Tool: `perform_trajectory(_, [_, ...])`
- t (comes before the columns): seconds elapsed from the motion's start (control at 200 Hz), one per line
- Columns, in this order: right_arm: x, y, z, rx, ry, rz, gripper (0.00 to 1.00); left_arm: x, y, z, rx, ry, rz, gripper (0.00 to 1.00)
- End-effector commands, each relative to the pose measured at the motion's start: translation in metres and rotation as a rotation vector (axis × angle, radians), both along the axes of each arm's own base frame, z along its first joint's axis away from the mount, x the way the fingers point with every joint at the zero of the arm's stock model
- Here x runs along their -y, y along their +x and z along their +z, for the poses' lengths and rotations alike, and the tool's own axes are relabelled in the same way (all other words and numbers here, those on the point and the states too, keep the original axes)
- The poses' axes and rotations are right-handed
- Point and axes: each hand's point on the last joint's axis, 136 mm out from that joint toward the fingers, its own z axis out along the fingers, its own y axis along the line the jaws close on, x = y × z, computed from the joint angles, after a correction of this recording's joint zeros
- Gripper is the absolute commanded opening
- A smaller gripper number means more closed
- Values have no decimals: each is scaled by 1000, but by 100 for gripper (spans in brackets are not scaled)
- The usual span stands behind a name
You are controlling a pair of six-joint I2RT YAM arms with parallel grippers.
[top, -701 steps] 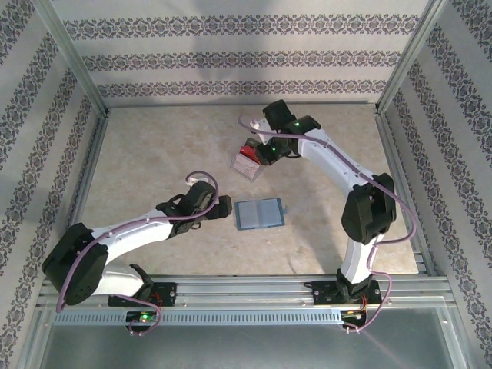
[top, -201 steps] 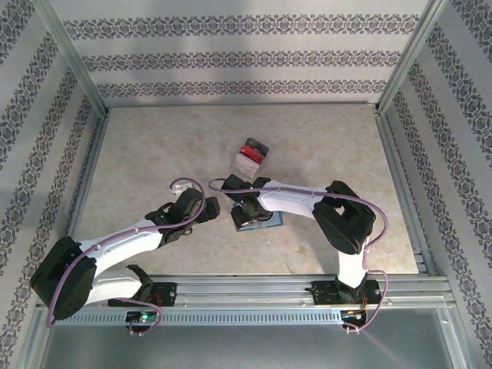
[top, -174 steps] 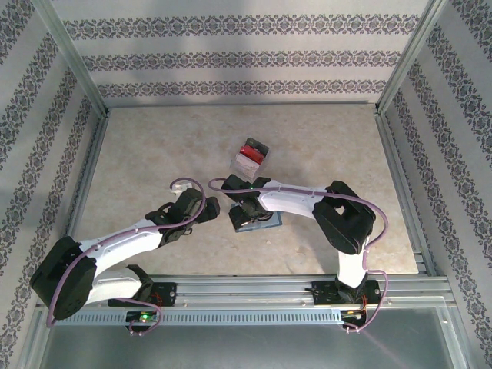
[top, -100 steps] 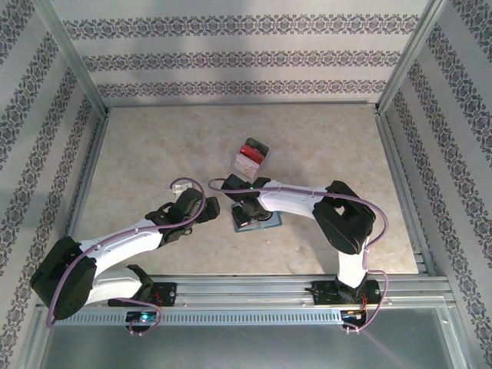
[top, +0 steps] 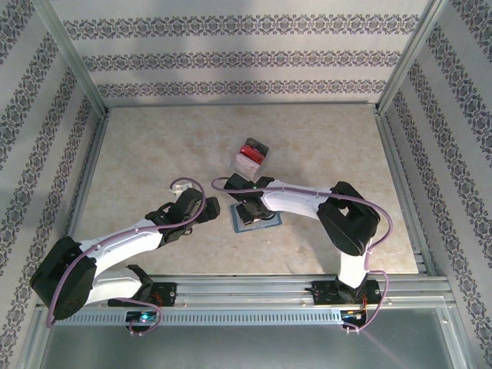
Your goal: Take the credit cards out of the card holder
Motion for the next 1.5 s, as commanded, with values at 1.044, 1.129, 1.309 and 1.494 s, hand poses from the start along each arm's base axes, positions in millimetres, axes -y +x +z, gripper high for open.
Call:
perform_trajectory(1.044, [18, -9, 51, 100, 25, -5, 36, 1, 11, 13, 43, -42, 29, 99])
perform_trajectory(1.129, [1, -13, 39, 70, 24, 26, 36, -3, 10, 12, 35, -47, 47, 99])
perform_trajectory(1.309, [-22, -17, 17, 23, 42, 58, 43, -15, 5, 10, 27, -41, 78, 99])
perform_trajectory(1.494, [-32, -17, 5, -4, 51, 71, 55, -20, 3, 10, 33, -47, 92, 99])
